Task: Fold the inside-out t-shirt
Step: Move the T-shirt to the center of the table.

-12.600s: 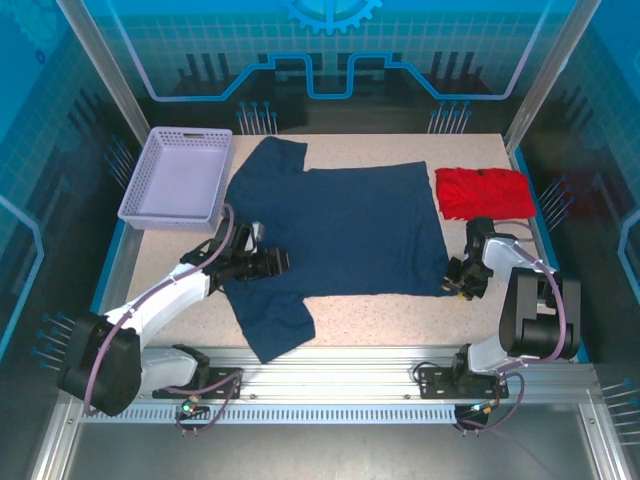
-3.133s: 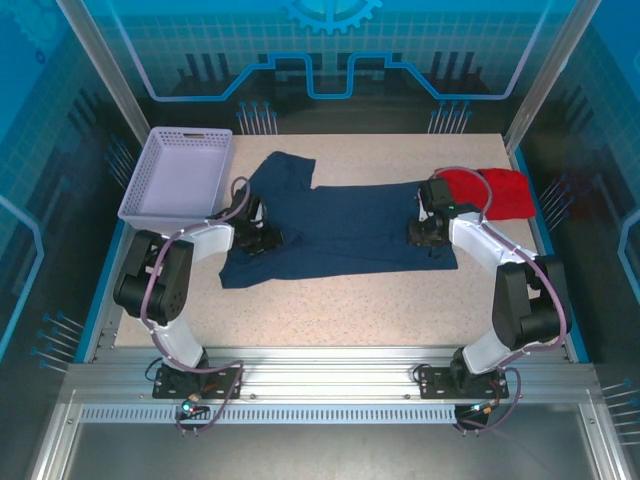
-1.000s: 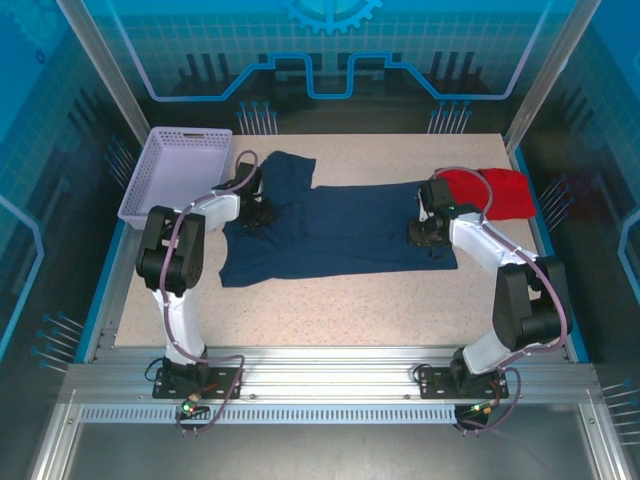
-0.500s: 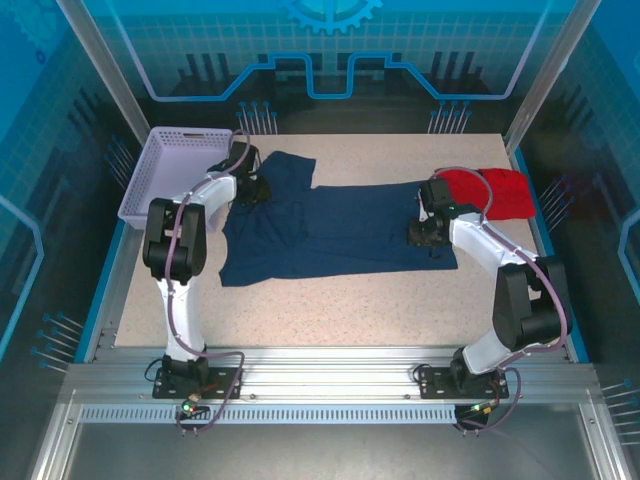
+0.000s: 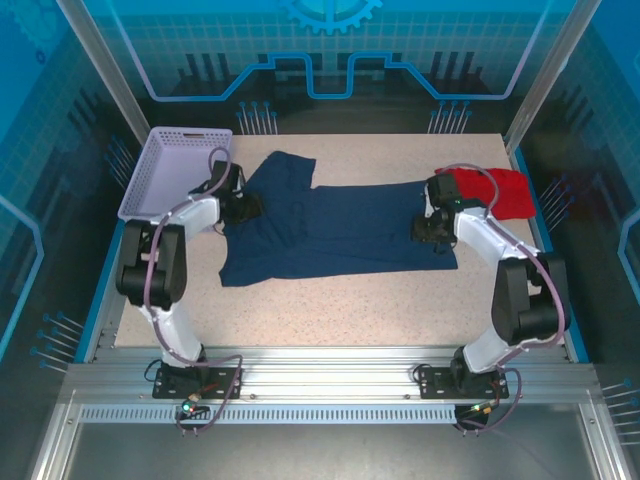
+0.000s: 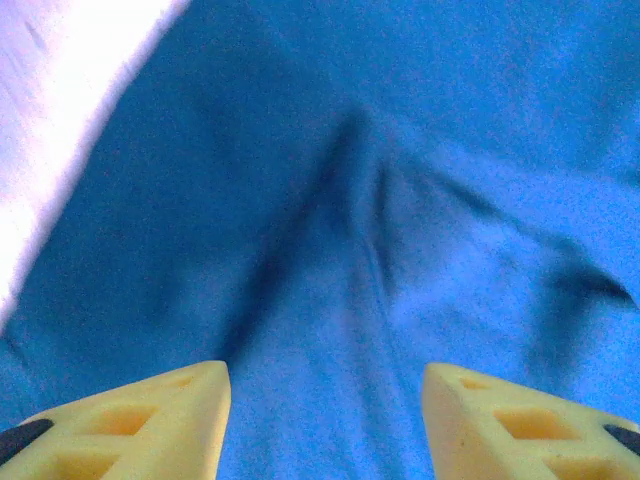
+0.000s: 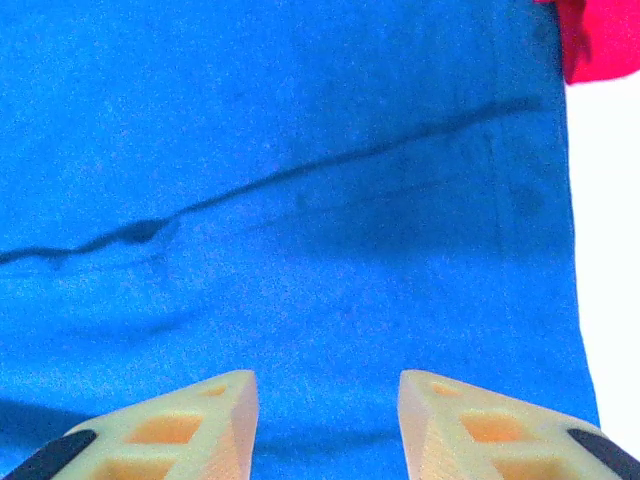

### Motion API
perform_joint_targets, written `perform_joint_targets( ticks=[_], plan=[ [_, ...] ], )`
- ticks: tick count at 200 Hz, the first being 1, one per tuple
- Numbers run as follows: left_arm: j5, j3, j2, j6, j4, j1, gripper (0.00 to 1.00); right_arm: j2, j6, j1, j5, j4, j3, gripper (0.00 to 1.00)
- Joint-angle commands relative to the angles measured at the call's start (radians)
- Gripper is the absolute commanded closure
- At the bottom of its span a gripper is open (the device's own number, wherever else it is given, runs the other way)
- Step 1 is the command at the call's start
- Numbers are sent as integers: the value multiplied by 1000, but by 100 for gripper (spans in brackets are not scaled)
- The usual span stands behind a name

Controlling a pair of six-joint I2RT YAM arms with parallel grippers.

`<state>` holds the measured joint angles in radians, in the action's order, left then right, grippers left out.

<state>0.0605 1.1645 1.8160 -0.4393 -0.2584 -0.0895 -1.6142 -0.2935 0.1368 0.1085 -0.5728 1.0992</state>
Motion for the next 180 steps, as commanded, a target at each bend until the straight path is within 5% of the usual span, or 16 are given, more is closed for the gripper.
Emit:
perform_joint_targets(
  ticks=[1,90,147,180],
  plan=[
    [158,-152,-92,-115,150,-44,44,-113,-7,-8,-43,-81,81,57],
    [143,-560,-308,-146,100,-50,40,-216,-33,-87,43,-282,8,57],
    [70,-689,-542,-213,67,-50,38,56,-180,-64,12,-228,-287,58],
    [23,-615,-640,-160,128,-50,34,211,-117,-57,31,-129,-237,56]
  ],
)
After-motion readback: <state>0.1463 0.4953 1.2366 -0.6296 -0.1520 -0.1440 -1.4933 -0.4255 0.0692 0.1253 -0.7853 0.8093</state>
